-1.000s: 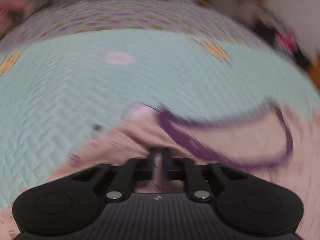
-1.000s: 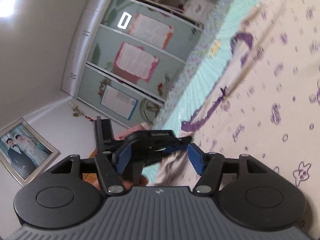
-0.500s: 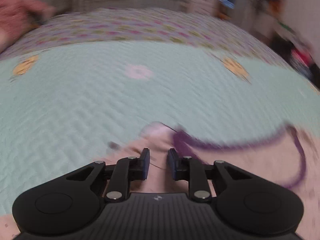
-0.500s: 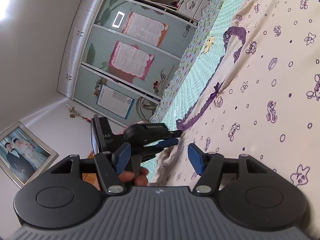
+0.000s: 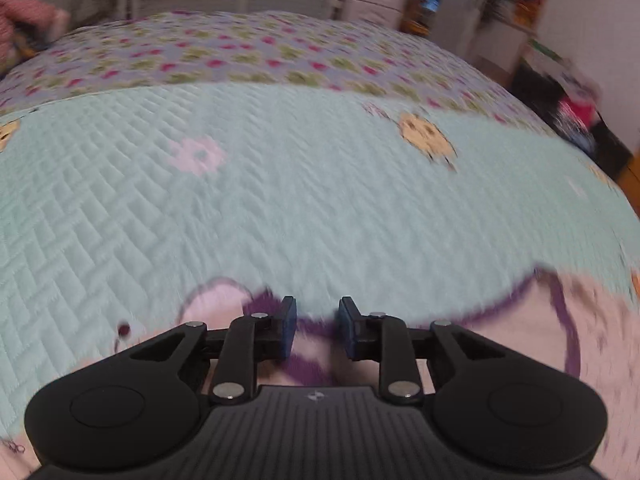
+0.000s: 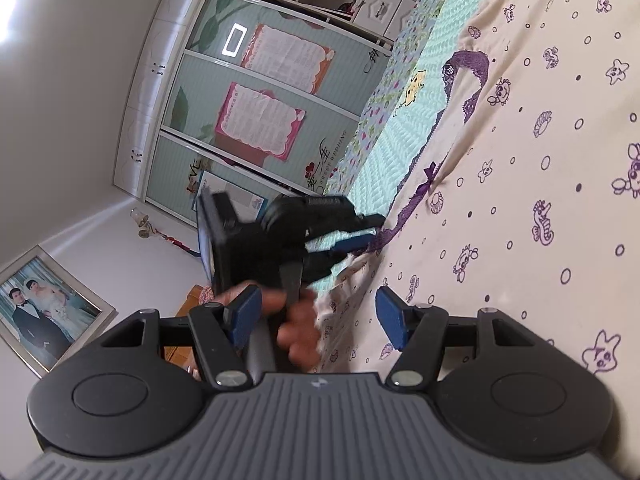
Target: Fold clothes
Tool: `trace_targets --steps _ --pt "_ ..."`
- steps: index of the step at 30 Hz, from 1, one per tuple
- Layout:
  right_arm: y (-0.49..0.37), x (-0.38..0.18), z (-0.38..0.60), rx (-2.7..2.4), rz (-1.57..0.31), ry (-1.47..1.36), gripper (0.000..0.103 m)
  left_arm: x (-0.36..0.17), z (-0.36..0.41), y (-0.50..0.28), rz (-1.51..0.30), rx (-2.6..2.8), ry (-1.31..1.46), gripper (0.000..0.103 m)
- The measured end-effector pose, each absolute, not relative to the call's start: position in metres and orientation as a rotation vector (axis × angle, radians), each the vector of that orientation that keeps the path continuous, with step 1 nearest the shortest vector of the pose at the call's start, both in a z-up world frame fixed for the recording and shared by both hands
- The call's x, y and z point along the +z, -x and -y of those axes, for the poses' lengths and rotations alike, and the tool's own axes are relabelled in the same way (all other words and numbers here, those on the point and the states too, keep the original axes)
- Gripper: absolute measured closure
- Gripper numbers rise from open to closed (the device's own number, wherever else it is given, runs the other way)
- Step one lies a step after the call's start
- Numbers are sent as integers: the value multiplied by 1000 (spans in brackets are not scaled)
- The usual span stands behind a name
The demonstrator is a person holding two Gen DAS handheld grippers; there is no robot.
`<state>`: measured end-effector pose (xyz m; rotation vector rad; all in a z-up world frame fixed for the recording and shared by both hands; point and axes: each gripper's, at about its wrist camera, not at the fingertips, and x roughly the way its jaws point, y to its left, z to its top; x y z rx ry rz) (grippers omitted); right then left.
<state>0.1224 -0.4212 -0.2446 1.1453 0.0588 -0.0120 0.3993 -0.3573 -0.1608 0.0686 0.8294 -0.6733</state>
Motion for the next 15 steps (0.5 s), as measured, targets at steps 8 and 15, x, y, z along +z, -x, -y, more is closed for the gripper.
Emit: trace_targets --steps 8,15 --pt "-122 -246 421 -9 -62 -1149 39 -139 324 -404 -762 -655 -175 65" --pt "-125 -246 420 -10 -73 -1137 39 -155 318 -421 -816 -674 -204 65"
